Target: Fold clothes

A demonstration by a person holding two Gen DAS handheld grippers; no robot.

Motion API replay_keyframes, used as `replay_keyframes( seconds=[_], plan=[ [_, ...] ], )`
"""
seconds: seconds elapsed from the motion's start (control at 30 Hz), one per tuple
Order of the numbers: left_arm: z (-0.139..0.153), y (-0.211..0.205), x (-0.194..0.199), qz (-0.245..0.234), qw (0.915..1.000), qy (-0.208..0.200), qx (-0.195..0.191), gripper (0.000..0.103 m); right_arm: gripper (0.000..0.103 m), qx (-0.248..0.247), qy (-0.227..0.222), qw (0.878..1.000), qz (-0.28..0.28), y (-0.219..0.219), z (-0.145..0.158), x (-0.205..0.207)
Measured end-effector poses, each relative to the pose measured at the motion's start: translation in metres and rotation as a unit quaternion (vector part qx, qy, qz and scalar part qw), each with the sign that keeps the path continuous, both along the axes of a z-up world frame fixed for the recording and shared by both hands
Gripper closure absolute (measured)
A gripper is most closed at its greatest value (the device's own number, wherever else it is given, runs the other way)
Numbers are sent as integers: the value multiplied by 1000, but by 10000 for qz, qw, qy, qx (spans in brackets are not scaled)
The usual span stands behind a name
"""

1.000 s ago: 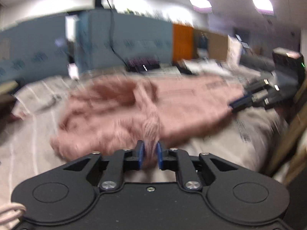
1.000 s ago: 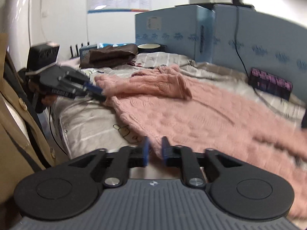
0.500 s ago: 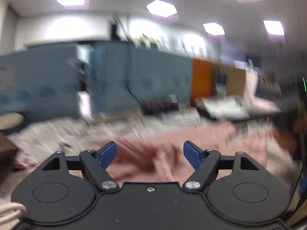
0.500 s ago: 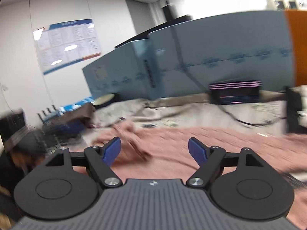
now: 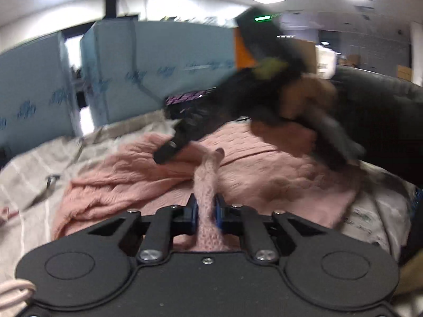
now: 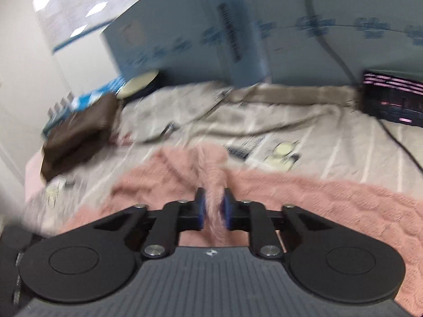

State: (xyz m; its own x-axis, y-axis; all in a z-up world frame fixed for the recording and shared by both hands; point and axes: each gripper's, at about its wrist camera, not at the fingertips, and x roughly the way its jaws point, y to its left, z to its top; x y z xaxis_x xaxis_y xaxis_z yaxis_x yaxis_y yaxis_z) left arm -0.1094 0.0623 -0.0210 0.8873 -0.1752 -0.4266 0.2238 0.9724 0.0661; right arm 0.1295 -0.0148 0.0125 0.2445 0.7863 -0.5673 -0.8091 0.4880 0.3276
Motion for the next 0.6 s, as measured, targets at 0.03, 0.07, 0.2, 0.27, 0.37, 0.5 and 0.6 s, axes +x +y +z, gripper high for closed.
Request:
replay_keyframes(
  seconds=[0.03,0.07,0.2,0.27,0.37,0.5,0.6],
  plan=[
    [1,-3,-5,-170,9998,-43,18,90,94,61,59,9999,-143,0,1,8],
    [1,-6,-9,-383,9993,-18,33,89,94,112,152,9994,-292,0,2,16],
    [-2,-16,-19,-778,9965,85,293,74,90,377,1212,9904,-550,-7,-6,46],
    [7,-13,-28,-1073,9941,-86,148,44,82,438,1496,9856,-652,-13,-12,50],
    [28,4,-40,-1116,9917,-642,-61,17,50,536,1394,9859,-755,-27,-13,45],
    [43,44,-27,-75,9954,-951,-19,14,37,800,1315,9863,-599,-45,-10,37],
    [39,76,6,1270,9889,-765,131,14,44,490,998,9916,-666,-41,-13,31]
  ],
)
